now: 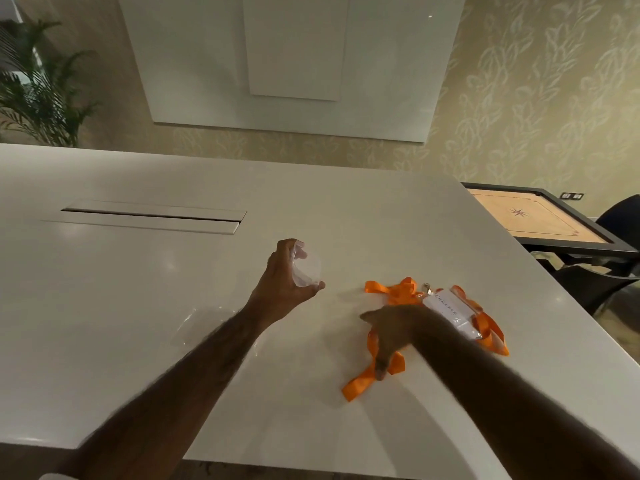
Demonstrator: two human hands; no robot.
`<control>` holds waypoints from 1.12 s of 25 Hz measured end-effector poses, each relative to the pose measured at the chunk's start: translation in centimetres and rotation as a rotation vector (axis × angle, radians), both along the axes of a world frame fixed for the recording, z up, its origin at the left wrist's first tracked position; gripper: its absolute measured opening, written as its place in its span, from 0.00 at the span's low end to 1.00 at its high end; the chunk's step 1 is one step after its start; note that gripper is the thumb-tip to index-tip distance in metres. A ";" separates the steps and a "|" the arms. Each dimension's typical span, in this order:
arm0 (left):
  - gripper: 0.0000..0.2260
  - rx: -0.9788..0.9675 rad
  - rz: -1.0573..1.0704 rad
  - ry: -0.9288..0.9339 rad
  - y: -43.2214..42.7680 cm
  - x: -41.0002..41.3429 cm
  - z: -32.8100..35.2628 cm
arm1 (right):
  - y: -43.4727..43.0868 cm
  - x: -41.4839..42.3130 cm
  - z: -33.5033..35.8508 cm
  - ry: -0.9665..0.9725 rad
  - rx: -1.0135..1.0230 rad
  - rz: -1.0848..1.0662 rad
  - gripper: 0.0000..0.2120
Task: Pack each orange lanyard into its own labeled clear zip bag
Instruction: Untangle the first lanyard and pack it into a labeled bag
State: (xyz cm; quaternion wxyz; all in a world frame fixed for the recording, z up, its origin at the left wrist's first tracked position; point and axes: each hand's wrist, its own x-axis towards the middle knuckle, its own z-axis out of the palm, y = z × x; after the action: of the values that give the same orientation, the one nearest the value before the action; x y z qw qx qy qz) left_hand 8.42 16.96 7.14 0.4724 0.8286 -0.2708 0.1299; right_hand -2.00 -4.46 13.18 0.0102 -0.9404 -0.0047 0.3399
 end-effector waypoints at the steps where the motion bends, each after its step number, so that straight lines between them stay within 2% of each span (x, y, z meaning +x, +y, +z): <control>1: 0.33 0.003 -0.004 -0.004 -0.1 0.0 0.0 | 0.4 -0.2 -0.9 -0.001 -0.033 0.000 0.49; 5: 0.34 0.004 -0.015 -0.012 -0.4 0.0 0.1 | 1.6 -0.8 -3.6 -0.233 -0.072 0.038 0.23; 7: 0.34 0.002 -0.012 -0.024 -0.5 0.0 0.3 | 2.5 -1.1 -4.4 -0.335 -0.053 0.005 0.16; 16: 0.34 0.021 0.007 -0.036 -0.2 0.1 0.7 | 4.5 -1.1 -4.7 -0.560 -0.234 0.067 0.15; 19: 0.35 0.037 0.020 -0.048 -0.2 0.3 0.8 | 5.2 -1.2 -5.7 -0.619 -0.220 0.099 0.13; 21: 0.35 0.040 0.020 -0.048 -0.3 0.3 0.9 | 5.1 -1.1 -6.1 -0.668 -0.166 0.128 0.11; 23: 0.35 0.040 0.016 -0.050 -0.4 0.4 1.0 | 4.4 -0.7 -5.7 -0.702 -0.017 0.104 0.09; 28: 0.35 0.025 0.019 -0.047 -0.3 0.6 1.2 | 2.4 1.3 -0.4 -0.672 0.344 -0.171 0.05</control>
State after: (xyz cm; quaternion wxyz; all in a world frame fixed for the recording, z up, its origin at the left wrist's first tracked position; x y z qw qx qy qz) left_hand 8.98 16.70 8.32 0.4541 0.8339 -0.2753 0.1504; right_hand -0.72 -2.07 12.80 0.1941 -0.9809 0.0138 0.0049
